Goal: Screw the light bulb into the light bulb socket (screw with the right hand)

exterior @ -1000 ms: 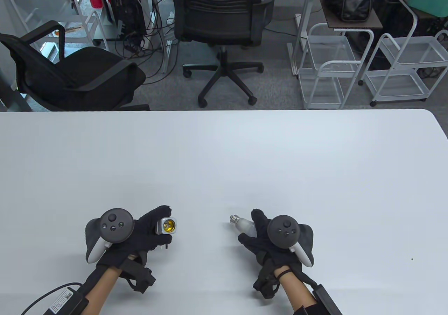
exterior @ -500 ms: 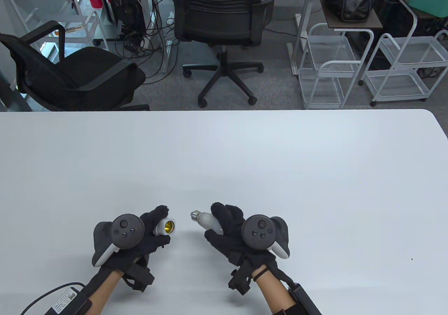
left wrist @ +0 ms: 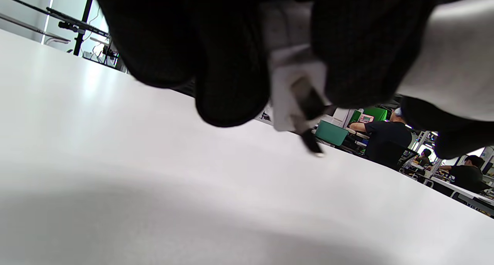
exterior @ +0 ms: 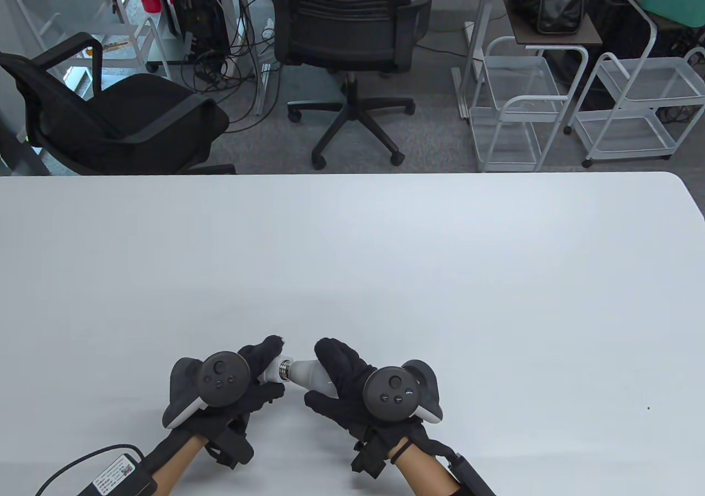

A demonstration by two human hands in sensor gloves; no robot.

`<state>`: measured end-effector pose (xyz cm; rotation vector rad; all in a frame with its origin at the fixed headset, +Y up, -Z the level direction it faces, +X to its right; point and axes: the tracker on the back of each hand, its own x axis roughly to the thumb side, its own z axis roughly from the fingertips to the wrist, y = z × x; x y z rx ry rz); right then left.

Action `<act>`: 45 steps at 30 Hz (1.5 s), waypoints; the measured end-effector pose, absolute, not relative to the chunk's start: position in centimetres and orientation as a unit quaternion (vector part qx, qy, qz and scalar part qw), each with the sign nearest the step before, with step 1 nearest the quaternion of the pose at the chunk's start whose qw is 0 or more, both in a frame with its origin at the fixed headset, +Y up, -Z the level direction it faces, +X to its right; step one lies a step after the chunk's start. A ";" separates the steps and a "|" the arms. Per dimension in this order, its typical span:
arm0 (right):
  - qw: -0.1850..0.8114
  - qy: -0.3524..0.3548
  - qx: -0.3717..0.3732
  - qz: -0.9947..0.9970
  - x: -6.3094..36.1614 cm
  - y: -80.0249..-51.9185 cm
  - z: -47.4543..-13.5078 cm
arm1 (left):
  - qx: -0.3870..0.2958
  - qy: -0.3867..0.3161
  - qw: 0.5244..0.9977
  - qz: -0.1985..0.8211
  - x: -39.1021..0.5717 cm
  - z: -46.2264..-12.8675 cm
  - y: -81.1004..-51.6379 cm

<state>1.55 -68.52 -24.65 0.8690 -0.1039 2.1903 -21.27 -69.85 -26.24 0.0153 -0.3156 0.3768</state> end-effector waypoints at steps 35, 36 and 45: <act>0.558 0.044 0.259 0.787 3.8 -70.1 -26.2 | 0.057 -0.165 0.977 0.119 -20.7 -25.5 -69.4; 0.555 0.044 0.259 0.790 3.8 -70.1 -26.2 | 0.057 -0.164 0.977 0.123 -20.8 -25.5 -69.4; 0.556 0.030 0.259 0.789 4.0 -70.1 -26.2 | 0.058 -0.167 0.977 0.119 -20.6 -25.4 -69.4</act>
